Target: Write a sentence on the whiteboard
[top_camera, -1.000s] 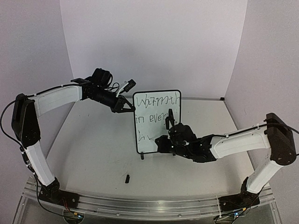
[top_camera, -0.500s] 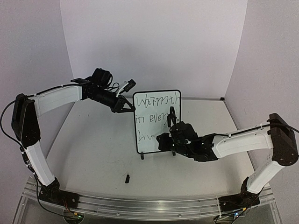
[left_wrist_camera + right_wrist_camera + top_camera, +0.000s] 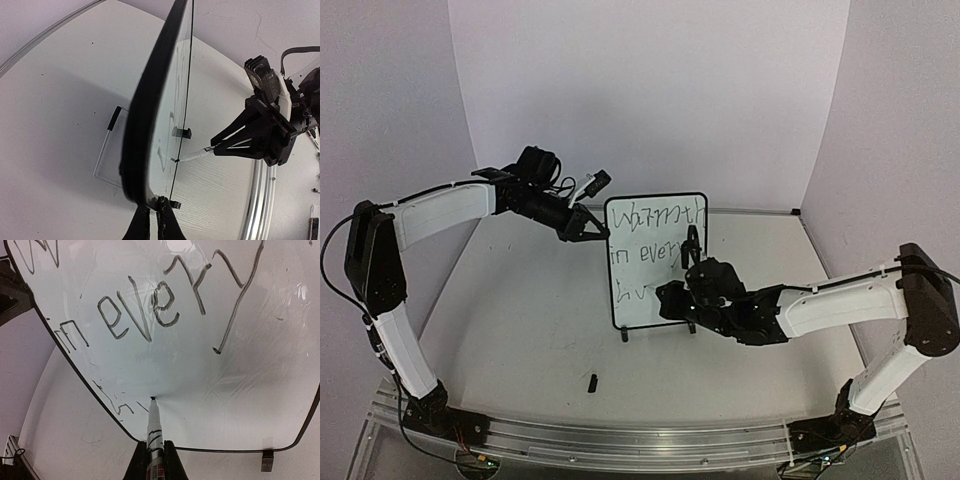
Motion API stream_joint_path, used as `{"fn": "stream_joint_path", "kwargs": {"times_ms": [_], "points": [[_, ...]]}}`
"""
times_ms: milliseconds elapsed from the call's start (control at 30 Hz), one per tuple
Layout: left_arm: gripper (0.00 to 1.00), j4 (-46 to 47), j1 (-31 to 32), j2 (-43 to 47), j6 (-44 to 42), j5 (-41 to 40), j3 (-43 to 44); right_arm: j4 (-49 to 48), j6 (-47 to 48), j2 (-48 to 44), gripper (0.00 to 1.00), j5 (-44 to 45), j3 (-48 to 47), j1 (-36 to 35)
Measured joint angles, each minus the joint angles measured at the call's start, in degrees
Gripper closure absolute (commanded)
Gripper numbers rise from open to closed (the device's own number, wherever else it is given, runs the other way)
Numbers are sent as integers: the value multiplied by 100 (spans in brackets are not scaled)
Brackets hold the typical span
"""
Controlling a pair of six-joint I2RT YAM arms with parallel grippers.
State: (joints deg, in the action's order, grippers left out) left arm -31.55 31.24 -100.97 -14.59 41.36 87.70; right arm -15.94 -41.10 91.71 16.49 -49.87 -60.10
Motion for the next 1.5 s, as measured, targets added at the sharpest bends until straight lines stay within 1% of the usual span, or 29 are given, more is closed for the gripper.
{"fn": "stream_joint_path", "kwargs": {"times_ms": [567,1000,1500], "points": [[100,0,-2,0,2,0,0,189,-317,128,100,-171,17,3],[100,0,0,0,-2,2,0,128,-212,-370,100,-32,361,39],[100,-2,-4,0,4,-4,0,-8,-69,-294,100,8,356,174]]}}
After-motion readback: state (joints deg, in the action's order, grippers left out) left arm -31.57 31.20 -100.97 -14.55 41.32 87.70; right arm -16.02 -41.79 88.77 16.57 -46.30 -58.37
